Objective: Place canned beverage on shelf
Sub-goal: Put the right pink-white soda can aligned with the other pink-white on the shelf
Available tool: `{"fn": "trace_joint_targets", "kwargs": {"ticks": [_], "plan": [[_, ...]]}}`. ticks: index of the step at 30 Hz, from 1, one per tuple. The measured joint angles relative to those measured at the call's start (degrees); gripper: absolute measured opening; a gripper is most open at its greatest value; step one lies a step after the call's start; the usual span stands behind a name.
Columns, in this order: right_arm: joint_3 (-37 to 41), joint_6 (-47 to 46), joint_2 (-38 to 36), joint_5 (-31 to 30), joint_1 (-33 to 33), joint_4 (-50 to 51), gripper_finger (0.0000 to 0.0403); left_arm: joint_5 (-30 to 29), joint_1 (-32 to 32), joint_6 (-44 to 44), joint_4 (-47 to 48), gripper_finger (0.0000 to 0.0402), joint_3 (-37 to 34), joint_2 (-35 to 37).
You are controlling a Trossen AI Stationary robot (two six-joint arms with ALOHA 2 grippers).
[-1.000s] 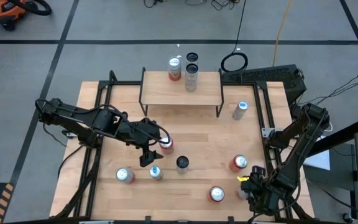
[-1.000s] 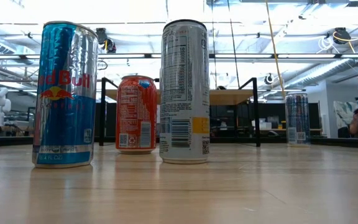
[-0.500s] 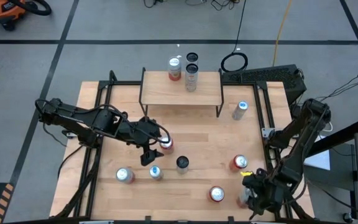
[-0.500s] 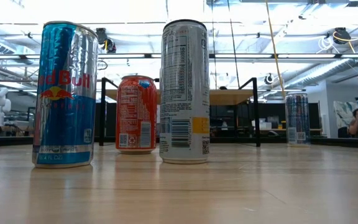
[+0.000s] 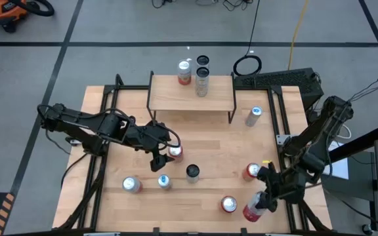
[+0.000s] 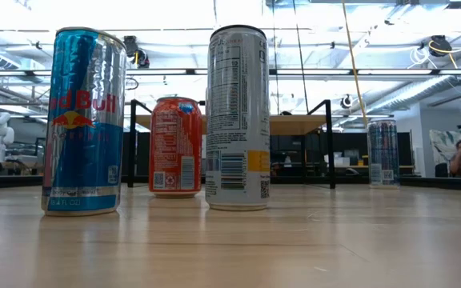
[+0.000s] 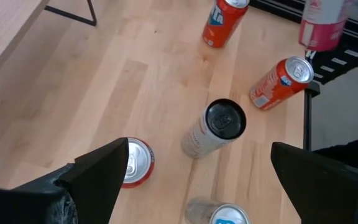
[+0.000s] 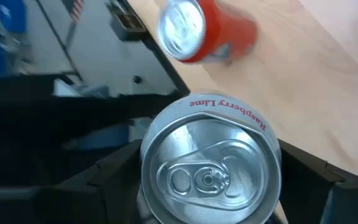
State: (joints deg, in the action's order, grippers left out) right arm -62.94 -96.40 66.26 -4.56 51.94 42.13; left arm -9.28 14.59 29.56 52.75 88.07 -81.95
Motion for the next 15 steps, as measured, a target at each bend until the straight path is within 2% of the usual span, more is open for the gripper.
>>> {"fn": "trace_joint_targets", "kwargs": {"ticks": [5,10,15], "plan": [[-0.02,1.83,-0.65,-0.37,-3.37,-5.46,0.0279,-0.02,-0.38,0.02,-0.09,0.0395,0.00,0.00],[-0.02,5.12,-0.63,-4.54,-6.21,-10.90,0.0279,-0.02,-0.63,-0.16,-1.51,0.0395,0.00,0.00],[-0.04,5.17,-0.63,-5.07,-9.62,-11.98,0.0279,0.07,-0.64,-0.13,-5.03,0.0395,0.00,0.00]]}}
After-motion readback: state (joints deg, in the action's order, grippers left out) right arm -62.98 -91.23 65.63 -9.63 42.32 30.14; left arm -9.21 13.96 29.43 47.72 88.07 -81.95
